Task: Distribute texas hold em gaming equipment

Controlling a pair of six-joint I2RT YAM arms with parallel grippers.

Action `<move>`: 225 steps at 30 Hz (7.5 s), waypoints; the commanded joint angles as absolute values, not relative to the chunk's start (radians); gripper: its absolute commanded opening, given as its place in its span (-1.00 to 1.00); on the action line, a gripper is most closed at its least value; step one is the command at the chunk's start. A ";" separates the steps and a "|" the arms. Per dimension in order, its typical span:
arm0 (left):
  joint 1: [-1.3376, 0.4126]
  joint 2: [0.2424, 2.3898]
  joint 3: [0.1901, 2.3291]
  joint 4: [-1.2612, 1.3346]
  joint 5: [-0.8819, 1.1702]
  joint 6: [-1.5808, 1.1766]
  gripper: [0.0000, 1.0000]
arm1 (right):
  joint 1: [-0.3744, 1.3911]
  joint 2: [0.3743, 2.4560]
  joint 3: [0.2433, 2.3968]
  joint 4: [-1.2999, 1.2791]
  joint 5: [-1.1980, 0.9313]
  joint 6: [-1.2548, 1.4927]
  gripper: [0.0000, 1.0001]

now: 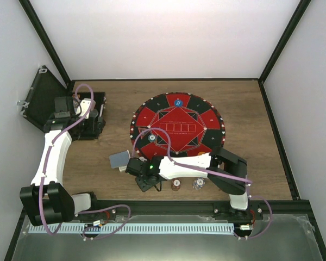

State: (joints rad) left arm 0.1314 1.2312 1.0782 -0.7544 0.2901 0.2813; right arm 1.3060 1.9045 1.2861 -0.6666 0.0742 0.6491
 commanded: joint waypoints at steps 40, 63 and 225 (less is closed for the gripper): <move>0.136 1.261 1.121 -0.763 0.304 0.285 1.00 | 0.416 2.253 1.859 -0.684 0.138 0.299 -0.76; 0.138 1.279 1.140 -0.782 0.318 0.298 1.00 | 0.431 2.335 2.028 -0.756 0.105 0.285 0.61; 0.149 1.263 1.127 -0.770 0.321 0.297 1.00 | 0.688 1.548 1.022 -0.688 0.203 0.454 0.37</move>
